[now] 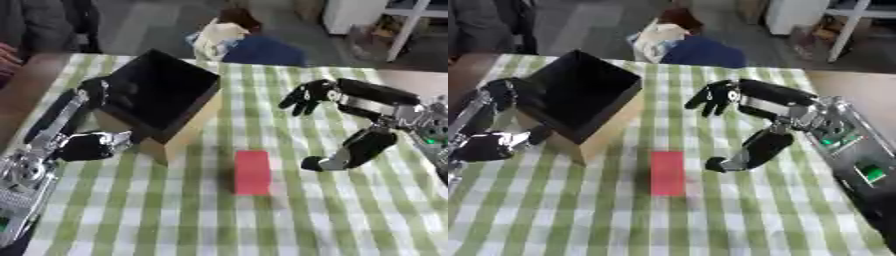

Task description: Pick up objects on the table and place them in the box.

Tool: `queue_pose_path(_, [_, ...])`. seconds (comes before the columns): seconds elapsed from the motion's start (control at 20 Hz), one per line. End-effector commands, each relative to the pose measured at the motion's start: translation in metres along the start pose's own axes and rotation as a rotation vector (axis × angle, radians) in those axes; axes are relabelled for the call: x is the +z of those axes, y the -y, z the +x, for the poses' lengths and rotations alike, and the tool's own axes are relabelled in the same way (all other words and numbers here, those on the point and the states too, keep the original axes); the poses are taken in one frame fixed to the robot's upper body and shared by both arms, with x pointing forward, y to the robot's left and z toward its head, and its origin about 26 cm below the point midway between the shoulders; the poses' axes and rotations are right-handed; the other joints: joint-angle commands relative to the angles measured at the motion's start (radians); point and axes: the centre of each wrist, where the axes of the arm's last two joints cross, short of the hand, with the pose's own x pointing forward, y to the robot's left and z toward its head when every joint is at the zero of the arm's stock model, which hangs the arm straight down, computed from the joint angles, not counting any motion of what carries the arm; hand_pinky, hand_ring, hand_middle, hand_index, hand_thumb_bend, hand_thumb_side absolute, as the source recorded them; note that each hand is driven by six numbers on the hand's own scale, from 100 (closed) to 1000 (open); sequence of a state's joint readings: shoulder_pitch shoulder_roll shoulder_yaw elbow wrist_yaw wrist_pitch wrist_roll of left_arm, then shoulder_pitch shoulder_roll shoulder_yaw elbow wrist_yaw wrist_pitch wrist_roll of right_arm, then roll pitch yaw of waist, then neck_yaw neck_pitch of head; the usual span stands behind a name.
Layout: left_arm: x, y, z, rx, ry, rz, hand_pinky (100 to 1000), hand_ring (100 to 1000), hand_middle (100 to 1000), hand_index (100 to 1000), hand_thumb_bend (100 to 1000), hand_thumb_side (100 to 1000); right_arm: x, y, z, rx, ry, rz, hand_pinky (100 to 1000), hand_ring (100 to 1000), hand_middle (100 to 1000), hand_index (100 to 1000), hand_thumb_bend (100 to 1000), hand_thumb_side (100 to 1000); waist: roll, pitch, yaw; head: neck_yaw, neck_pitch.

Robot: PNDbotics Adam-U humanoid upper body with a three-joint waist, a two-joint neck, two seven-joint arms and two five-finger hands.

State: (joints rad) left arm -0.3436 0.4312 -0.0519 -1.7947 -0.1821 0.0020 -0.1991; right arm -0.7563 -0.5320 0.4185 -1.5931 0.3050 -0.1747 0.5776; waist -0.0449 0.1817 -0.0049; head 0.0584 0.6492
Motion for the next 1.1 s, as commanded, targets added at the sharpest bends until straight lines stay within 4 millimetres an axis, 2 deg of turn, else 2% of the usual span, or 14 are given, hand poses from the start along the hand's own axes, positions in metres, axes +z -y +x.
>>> queue_pose_path(0.05, [-0.004,-0.005,0.006,-0.013,0.022,0.004,757,662,699,770,695,490,-0.004,0.007,0.002,0.03,-0.014,-0.006,728,795,860,899,493,233,0.004,-0.018,0.001,-0.005,-0.006])
queue_pose_path(0.5, [-0.005,-0.004,0.006,-0.011,0.024,-0.002,757,662,700,770,695,491,-0.023,-0.005,0.002,0.009,-0.001,0.056,730,804,865,900,483,246,0.003,-0.017,0.001,-0.02,-0.01])
queue_pose_path(1.1, [-0.006,-0.002,0.007,-0.003,0.031,-0.011,757,663,701,771,691,493,-0.045,-0.029,-0.019,-0.017,-0.058,0.109,744,819,876,906,485,249,0.011,-0.018,0.005,-0.039,-0.013])
